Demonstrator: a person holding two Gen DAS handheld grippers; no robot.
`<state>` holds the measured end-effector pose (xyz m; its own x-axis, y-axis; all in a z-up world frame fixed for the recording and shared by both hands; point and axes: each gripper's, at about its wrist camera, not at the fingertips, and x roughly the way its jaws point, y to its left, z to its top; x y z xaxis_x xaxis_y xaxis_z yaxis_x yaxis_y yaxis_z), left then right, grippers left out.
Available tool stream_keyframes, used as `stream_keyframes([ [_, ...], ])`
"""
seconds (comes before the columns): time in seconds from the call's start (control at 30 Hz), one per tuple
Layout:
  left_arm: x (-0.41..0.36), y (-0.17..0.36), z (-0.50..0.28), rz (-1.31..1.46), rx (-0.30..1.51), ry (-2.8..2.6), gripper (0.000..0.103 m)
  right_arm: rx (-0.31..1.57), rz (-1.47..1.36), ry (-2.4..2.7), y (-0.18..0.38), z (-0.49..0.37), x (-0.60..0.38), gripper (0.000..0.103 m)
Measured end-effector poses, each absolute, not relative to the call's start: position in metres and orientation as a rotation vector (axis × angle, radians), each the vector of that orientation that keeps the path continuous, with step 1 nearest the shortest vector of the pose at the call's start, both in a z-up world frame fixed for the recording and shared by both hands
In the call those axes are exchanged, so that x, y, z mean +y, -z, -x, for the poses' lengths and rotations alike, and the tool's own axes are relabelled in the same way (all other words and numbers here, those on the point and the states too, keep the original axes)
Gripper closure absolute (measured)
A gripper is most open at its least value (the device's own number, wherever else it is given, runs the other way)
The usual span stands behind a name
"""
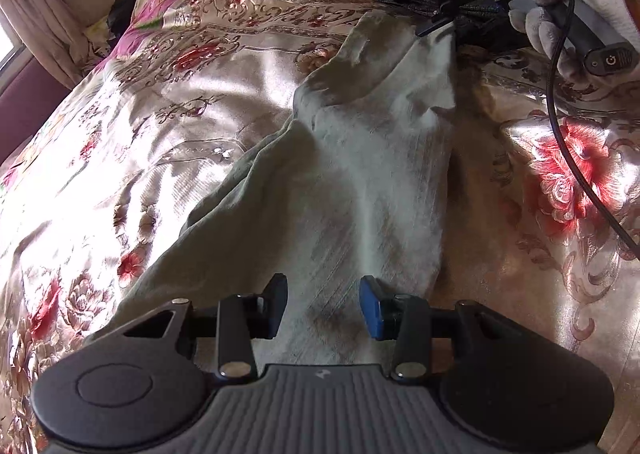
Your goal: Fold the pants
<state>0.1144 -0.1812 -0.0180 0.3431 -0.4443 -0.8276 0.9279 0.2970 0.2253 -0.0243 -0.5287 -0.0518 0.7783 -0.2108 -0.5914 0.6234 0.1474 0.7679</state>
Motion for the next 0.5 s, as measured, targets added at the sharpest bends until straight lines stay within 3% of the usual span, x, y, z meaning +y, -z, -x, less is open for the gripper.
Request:
stream_keyframes([
  [0.27, -0.180, 0.018, -0.117, -0.814, 0.727, 1.024, 0.048, 0.390, -1.351, 0.685, 0.046, 0.052, -0.509, 0.073],
  [0.4, -0.180, 0.017, -0.116, -0.826, 0.718, 1.025, 0.048, 0.429, -1.330, 0.723, 0.048, 0.055, -0.506, 0.077],
  [0.5, -0.179, 0.017, -0.118, -0.803, 0.733, 1.029, 0.048, 0.463, -1.269, 0.726, 0.040, 0.056, -0.506, 0.072],
])
